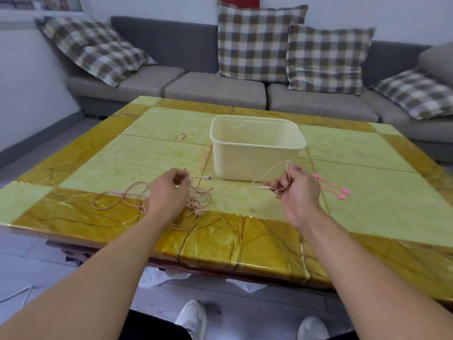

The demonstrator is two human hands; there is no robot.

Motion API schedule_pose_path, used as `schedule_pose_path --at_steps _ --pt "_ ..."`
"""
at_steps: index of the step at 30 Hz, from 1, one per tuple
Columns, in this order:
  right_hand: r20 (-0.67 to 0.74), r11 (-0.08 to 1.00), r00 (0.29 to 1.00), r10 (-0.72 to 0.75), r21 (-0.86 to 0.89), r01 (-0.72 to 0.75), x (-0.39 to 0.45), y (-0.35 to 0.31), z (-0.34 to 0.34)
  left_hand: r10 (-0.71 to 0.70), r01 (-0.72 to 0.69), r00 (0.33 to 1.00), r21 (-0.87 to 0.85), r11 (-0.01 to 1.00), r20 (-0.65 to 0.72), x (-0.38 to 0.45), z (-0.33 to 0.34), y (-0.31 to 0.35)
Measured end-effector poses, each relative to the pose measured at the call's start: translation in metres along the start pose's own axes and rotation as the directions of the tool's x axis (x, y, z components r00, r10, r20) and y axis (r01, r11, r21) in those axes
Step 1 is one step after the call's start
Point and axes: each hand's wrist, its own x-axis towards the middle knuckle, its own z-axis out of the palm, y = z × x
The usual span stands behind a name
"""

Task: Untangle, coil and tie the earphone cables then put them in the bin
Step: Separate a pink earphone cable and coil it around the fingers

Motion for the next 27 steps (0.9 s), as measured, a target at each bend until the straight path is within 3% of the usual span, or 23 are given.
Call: schedule_pose_path --at_steps 3,5,7,9,12,14,16,18,21,24,27 --pt "-0.067 0.941 0.991 -0.119 -0.326 0.091 0.005 -0.011 -0.033 -0.025 0.010 0.993 0.132 0.991 0.114 0.000 0.010 -0.001" --pt "0.015 0.743 0.974 -0.225 -0.644 0.182 0.004 -0.020 -0.052 -0.014 -0.018 0.987 0.197 0.980 0.157 -0.001 0.016 0.001" --pt "0.182 0.509 0.958 -0.223 -0.816 0.274 0.001 -0.025 -0.062 -0.015 -0.023 0.984 0.205 0.979 0.178 -0.003 0.019 0.005" --pt "0.234 0.324 0.965 -0.116 -0.910 0.260 0.001 -0.026 -0.067 -0.028 -0.015 0.979 0.210 0.978 0.201 -0.006 0.021 0.010" --pt "0.189 -0.042 0.975 0.117 -0.980 0.195 0.001 -0.023 -0.070 -0.031 -0.037 0.961 0.238 0.971 0.275 -0.012 0.026 0.017" --pt "0.157 -0.196 0.963 0.220 -0.960 0.202 0.000 -0.017 -0.072 -0.020 -0.057 0.949 0.235 0.970 0.313 -0.015 0.027 0.021" --pt "0.197 -0.311 0.955 0.223 -0.914 0.261 -0.002 -0.011 -0.070 0.005 -0.082 0.940 0.213 0.974 0.342 -0.018 0.028 0.023" --pt "0.290 -0.322 0.941 0.174 -0.887 0.333 -0.005 -0.010 -0.061 0.016 -0.093 0.929 0.191 0.977 0.369 -0.020 0.029 0.024" --pt "0.430 -0.224 0.892 0.137 -0.864 0.451 -0.005 0.000 -0.044 0.052 -0.149 0.921 0.225 0.963 0.387 -0.023 0.032 0.026" --pt "0.395 -0.153 0.900 0.184 -0.893 0.423 0.001 0.016 -0.036 0.035 -0.138 0.902 0.210 0.968 0.430 -0.025 0.036 0.028" --pt "0.375 -0.016 0.915 0.149 -0.924 0.381 0.008 0.022 -0.036 0.043 -0.147 0.908 0.220 0.964 0.418 -0.026 0.037 0.029"
